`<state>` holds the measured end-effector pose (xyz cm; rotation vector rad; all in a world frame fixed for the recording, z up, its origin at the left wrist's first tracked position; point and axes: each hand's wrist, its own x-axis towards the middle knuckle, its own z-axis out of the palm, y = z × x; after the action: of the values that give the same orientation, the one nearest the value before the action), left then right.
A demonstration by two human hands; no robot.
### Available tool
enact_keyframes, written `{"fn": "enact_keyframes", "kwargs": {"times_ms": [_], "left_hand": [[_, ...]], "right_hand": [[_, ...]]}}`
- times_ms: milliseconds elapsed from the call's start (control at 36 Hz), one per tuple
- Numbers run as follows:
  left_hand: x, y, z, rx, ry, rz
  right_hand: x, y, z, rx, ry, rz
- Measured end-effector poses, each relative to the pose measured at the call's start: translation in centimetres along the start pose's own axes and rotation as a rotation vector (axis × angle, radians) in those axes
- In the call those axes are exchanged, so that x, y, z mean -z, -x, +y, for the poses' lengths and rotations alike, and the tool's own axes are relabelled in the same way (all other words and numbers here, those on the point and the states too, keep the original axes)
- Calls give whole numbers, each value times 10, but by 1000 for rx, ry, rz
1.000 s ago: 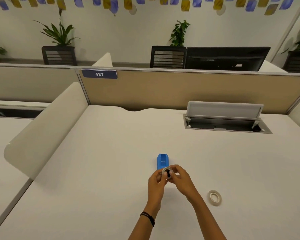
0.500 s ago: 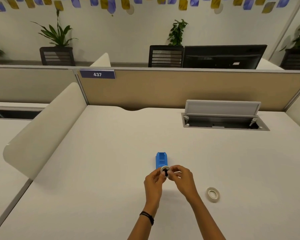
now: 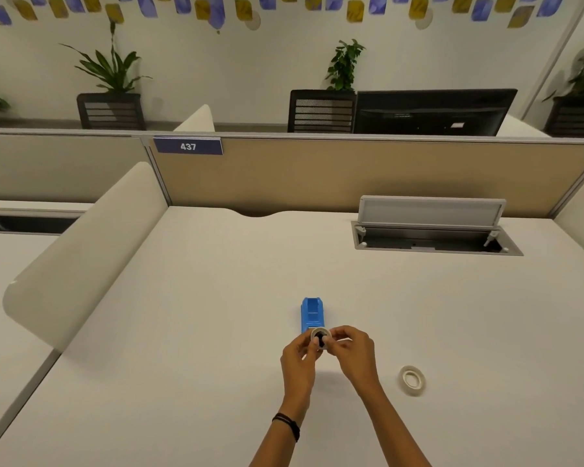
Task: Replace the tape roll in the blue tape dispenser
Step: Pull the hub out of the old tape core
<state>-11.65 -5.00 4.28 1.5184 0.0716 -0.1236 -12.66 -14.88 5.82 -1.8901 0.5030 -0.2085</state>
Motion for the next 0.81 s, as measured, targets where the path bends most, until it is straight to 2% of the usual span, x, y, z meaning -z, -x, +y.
{"fn": "enact_keyframes", "kwargs": {"times_ms": [389, 806], "left_hand": [[3, -5, -9, -1, -35, 47], [7, -2, -3, 63, 62, -15]], "right_hand": [[-7, 3, -4, 43, 18, 62], [1, -3, 0, 19, -30, -132]]}}
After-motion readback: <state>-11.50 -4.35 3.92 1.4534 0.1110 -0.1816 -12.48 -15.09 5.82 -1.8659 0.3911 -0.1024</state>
